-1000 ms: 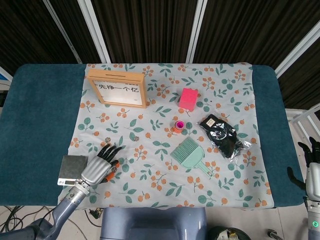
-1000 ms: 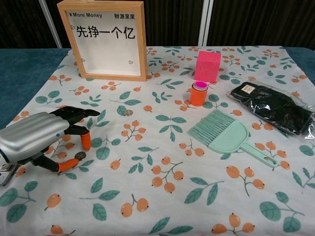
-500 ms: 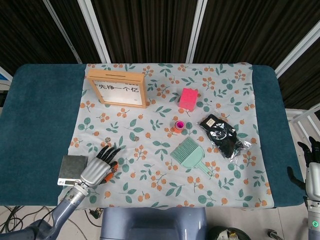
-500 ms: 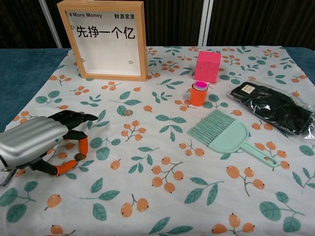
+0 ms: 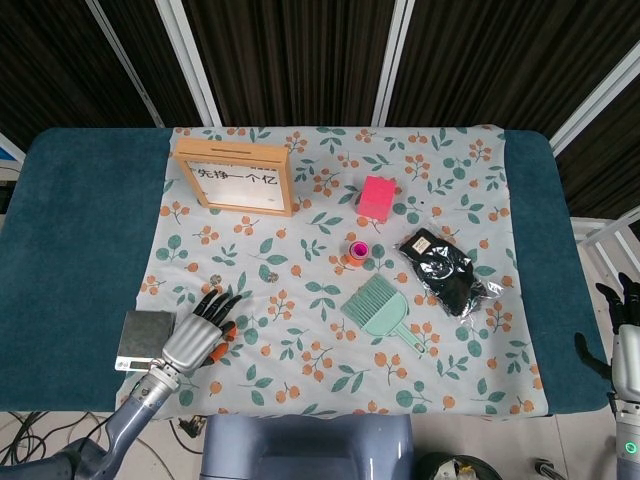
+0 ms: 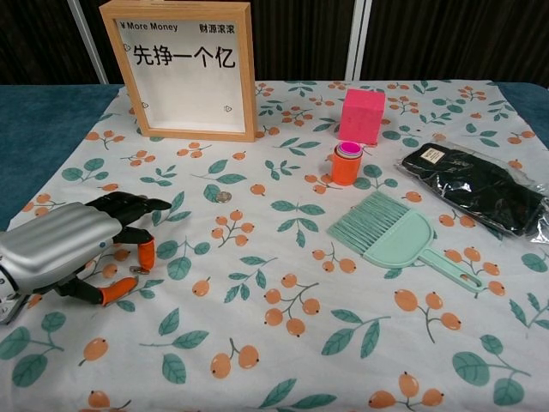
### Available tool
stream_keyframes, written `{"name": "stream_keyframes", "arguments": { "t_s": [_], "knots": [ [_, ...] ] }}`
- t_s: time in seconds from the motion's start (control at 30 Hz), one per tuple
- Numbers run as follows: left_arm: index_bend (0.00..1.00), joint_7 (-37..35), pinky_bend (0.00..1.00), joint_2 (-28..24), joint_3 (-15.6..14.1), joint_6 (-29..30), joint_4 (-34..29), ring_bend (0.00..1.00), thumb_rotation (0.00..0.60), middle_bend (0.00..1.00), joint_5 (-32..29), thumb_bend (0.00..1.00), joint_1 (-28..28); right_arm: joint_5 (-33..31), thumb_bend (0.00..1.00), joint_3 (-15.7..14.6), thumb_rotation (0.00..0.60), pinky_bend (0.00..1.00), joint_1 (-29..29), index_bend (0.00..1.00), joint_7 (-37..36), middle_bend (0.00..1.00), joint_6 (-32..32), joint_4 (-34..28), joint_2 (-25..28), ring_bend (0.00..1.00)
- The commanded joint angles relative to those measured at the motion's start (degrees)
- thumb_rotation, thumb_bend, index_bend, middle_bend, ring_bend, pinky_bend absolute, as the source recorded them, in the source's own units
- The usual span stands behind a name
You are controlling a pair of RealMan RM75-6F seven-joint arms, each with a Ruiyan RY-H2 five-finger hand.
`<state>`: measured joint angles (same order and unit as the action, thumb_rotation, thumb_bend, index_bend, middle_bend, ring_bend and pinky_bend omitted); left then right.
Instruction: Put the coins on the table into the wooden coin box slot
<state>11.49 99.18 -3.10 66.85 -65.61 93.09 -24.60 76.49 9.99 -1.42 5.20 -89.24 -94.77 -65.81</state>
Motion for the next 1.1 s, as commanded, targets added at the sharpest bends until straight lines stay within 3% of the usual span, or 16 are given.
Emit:
{"name": "stream_keyframes", "arguments": {
  "t_s": [0.03, 0.43, 0.67, 1.1],
  "knots": [
    [0.57, 0.03, 0.00, -0.01, 0.05, 0.22, 0.01, 0.00, 0.600, 0.03, 0.00, 0.36, 0.01, 0.05, 0.39, 0.00, 0.600, 0.00, -0.02, 0.20, 0.00, 0.05, 0.00, 0.02, -0.01, 0.01],
    [0.64, 0.77, 0.00, -0.68, 0.30, 1.14, -0.74, 0.00, 0.600, 0.06, -0.11, 0.46, -0.06, 0.09, 0.39, -0.06, 0.600, 0.00, -0.08, 0.20, 0.04, 0.05, 0.13, 0.09, -0.08, 0.01],
    [0.64, 0.95, 0.00, -1.52, 0.21, 1.56, -2.08, 0.00, 0.600, 0.07, 0.08, 0.61, -0.16, 0.03, 0.39, -0.01, 0.600, 0.00, -0.06, 0.20, -0.08, 0.05, 0.14, 0.04, -0.04, 0.01],
    [0.65, -0.86, 0.00, -6.16, -1.57, 5.05, -9.23, 0.00, 0.600, 0.08, 2.78, 0.61, 0.64, -0.03, 0.39, -0.09, 0.600, 0.00, -0.06, 0.20, 0.37, 0.05, 0.17, -0.02, -0.09, 0.01]
  ]
}}
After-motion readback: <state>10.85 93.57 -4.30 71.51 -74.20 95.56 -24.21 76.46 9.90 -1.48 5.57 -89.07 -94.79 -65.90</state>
